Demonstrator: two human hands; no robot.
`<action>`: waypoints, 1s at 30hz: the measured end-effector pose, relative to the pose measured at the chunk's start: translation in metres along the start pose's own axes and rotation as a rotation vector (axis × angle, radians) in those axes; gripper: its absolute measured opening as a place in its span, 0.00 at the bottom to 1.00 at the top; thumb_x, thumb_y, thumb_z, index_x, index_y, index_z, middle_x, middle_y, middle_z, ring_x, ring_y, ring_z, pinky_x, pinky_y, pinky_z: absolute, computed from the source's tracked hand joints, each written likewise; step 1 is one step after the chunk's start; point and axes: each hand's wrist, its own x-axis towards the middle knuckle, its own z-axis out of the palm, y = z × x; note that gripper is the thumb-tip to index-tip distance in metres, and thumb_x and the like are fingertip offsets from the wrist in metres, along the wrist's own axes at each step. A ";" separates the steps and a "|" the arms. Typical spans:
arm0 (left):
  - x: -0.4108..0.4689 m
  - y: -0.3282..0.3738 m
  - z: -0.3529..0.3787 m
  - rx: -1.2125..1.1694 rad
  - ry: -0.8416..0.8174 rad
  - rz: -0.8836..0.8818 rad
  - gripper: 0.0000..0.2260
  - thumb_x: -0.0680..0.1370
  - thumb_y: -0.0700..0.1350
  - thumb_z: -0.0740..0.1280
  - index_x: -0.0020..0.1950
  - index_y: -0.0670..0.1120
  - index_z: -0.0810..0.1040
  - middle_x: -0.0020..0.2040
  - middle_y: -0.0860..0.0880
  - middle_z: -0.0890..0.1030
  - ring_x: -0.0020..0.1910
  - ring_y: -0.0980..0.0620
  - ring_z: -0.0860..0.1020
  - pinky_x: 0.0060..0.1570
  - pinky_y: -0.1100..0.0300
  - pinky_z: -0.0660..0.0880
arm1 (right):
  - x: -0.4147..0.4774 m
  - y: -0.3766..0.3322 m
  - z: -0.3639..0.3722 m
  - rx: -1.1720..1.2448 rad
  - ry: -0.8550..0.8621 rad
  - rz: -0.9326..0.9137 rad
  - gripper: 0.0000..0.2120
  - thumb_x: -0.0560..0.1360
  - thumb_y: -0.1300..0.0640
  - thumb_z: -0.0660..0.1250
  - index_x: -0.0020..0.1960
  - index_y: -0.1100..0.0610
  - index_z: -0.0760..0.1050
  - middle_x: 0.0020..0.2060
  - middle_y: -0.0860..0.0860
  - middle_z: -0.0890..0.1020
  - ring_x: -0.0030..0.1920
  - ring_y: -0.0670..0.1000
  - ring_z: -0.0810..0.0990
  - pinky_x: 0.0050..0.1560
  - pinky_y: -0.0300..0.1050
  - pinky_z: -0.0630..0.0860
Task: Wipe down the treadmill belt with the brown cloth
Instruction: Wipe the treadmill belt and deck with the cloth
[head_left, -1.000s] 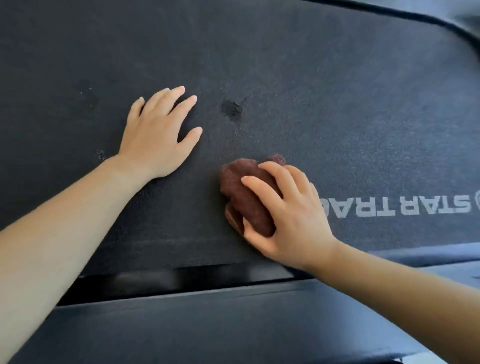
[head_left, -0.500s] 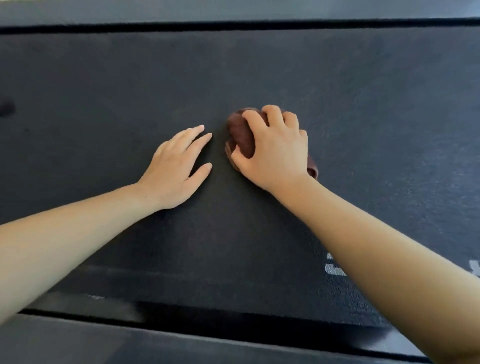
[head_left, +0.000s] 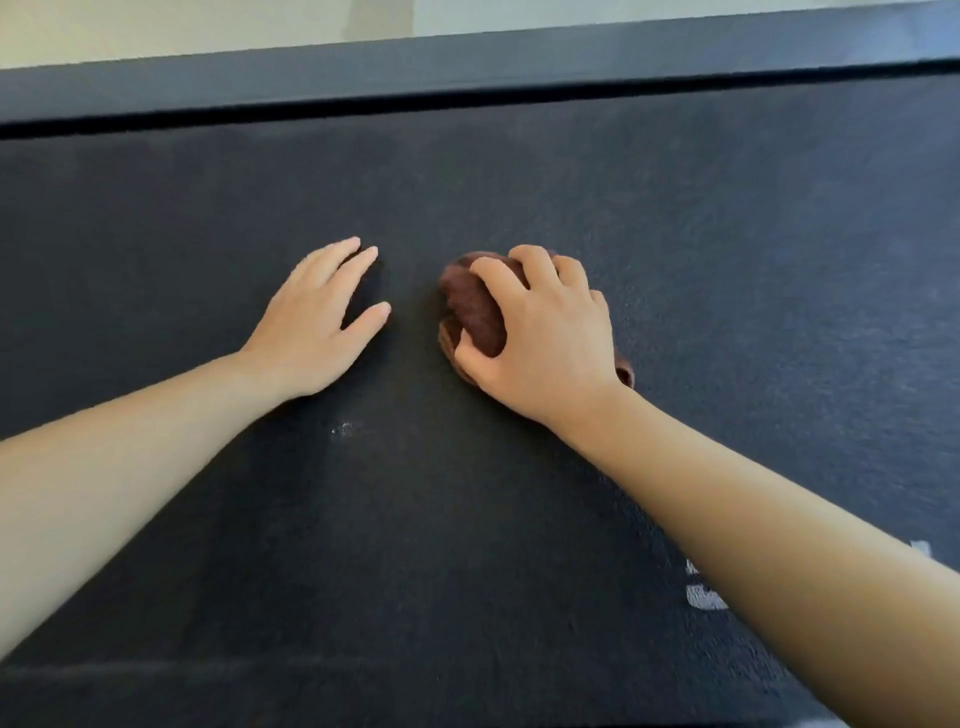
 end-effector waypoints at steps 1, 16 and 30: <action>0.014 -0.005 -0.003 -0.023 0.000 -0.030 0.26 0.80 0.55 0.57 0.76 0.49 0.57 0.77 0.50 0.55 0.76 0.50 0.51 0.72 0.54 0.49 | 0.004 0.000 0.001 -0.008 0.003 0.012 0.25 0.70 0.38 0.65 0.63 0.49 0.70 0.62 0.53 0.73 0.59 0.61 0.71 0.51 0.58 0.72; 0.135 -0.020 0.009 0.055 0.159 0.066 0.24 0.78 0.56 0.56 0.73 0.51 0.63 0.74 0.50 0.62 0.74 0.50 0.57 0.71 0.48 0.54 | 0.180 0.048 0.045 -0.121 0.099 0.305 0.28 0.70 0.36 0.61 0.65 0.48 0.68 0.61 0.53 0.72 0.58 0.61 0.70 0.50 0.55 0.70; 0.138 -0.022 0.011 0.012 0.179 0.055 0.23 0.77 0.56 0.58 0.72 0.53 0.64 0.74 0.52 0.62 0.74 0.51 0.57 0.71 0.48 0.53 | 0.186 0.046 0.040 -0.094 0.068 0.278 0.28 0.69 0.36 0.62 0.65 0.48 0.68 0.60 0.54 0.72 0.57 0.62 0.70 0.53 0.56 0.71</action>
